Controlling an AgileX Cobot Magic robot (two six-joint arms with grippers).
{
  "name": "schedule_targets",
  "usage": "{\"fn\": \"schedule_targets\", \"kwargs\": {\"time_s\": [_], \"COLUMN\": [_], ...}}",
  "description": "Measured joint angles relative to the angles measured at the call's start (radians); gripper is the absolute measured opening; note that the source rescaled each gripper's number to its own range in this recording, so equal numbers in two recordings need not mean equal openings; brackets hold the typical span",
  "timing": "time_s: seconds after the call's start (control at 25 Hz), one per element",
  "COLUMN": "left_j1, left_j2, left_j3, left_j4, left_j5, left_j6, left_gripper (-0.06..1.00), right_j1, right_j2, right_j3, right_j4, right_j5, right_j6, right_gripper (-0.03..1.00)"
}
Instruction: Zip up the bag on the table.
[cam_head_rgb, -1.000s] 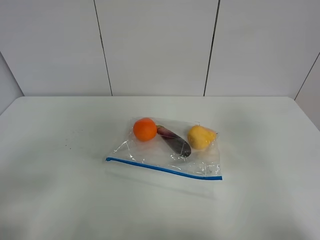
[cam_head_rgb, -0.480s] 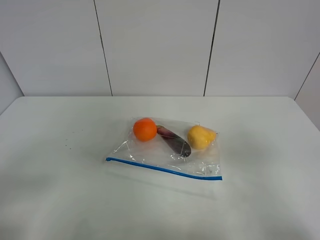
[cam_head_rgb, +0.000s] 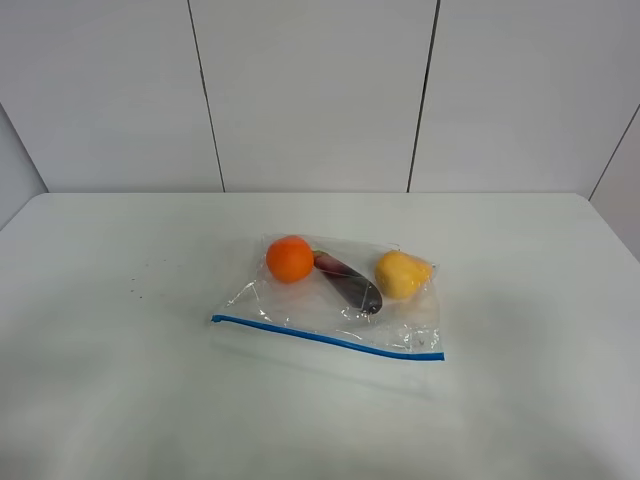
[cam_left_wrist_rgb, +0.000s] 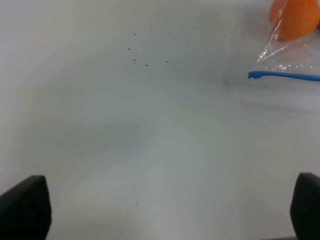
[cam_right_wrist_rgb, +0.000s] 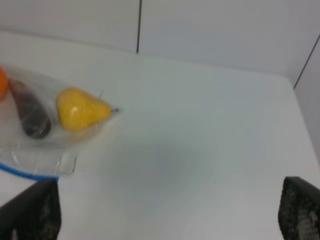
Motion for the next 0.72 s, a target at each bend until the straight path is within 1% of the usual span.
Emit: {"fn": "schedule_targets", "kwargs": {"time_s": [0.12, 0.2, 0.36, 0.72], "left_j1": [0.0, 0.0, 0.0, 0.0], "left_j2": [0.0, 0.0, 0.0, 0.0], "left_j3": [0.0, 0.0, 0.0, 0.0], "left_j4": [0.0, 0.0, 0.0, 0.0], "left_j5": [0.0, 0.0, 0.0, 0.0], "left_j6": [0.0, 0.0, 0.0, 0.0], "left_gripper": [1.0, 1.0, 1.0, 1.0], "right_j1": [0.003, 0.003, 0.003, 0.003], "right_j2": [0.0, 0.0, -0.002, -0.003], "right_j3": [0.002, 0.005, 0.047, 0.084], "right_j4": [0.004, -0.013, -0.029, -0.015], "right_j5": [0.006, 0.006, 0.005, 0.017], "right_j6": [0.001, 0.001, 0.001, 0.001], "right_gripper": [0.97, 0.97, 0.97, 0.97]}}
